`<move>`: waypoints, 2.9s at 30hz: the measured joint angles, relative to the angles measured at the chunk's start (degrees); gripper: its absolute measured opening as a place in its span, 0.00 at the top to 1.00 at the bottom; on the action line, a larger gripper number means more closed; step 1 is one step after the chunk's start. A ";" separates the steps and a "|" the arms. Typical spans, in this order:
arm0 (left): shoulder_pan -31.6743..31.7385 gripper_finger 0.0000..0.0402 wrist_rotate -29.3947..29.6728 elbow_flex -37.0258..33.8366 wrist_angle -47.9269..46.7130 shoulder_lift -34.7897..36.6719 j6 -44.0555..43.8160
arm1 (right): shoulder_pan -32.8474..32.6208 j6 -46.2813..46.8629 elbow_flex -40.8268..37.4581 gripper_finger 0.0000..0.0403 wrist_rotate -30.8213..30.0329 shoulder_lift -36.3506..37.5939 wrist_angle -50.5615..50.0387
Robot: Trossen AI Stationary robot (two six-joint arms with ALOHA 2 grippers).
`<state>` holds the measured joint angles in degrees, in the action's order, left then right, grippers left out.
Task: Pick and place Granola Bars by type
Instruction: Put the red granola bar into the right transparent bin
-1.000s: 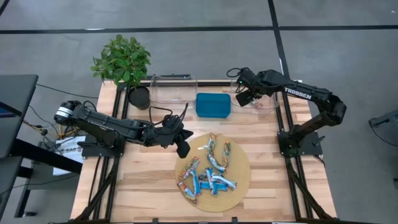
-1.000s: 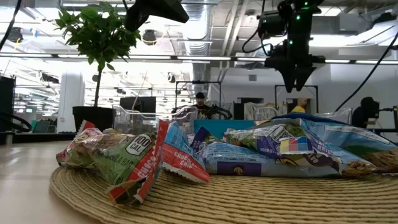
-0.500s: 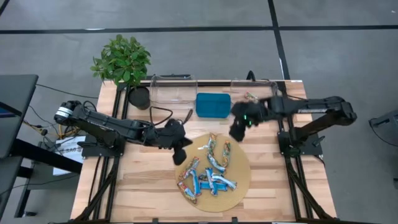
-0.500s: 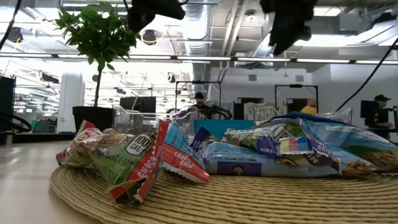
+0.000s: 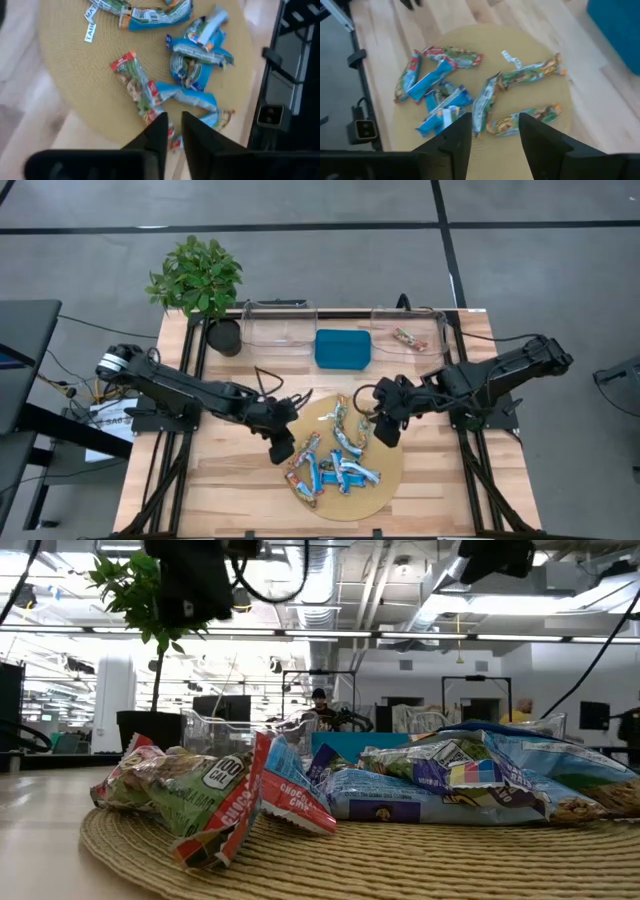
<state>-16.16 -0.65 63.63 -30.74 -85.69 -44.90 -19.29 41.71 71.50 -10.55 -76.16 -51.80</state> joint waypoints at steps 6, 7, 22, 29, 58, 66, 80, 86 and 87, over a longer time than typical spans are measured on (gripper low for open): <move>-0.02 0.65 -1.58 -0.04 4.88 -8.08 -2.55 | -1.34 3.21 0.00 0.65 -0.24 0.00 -0.38; -0.02 0.62 -2.25 -0.02 4.99 -9.45 -2.59 | -1.61 3.39 0.00 0.66 -0.24 0.00 -0.38; -0.07 0.61 0.52 0.00 5.69 -19.71 -2.06 | -2.45 4.52 0.00 0.69 0.11 0.00 -0.35; -0.21 0.61 -2.14 0.03 8.60 -21.46 -1.28 | -2.49 -0.18 0.00 0.69 5.37 0.00 0.51; 5.02 0.99 12.80 0.35 12.08 -2.80 -8.64 | 1.23 5.77 0.00 0.70 -4.67 0.00 9.82; 7.07 0.97 21.18 0.40 19.86 7.71 -1.14 | 8.72 0.62 0.00 0.69 -4.59 0.00 21.60; 7.54 0.98 17.73 0.38 23.49 9.22 3.14 | 16.41 -7.13 0.02 0.44 4.57 0.00 34.51; 7.63 0.98 15.90 0.38 30.53 9.22 7.78 | 17.94 -7.35 0.02 0.36 8.23 0.00 35.12; 7.80 0.98 15.89 0.38 31.20 9.22 8.06 | 18.07 -7.71 0.02 0.36 8.86 0.00 35.67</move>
<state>-8.36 15.25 64.01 0.47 -76.47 -36.83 -1.22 34.00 71.53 -1.68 -76.16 -16.13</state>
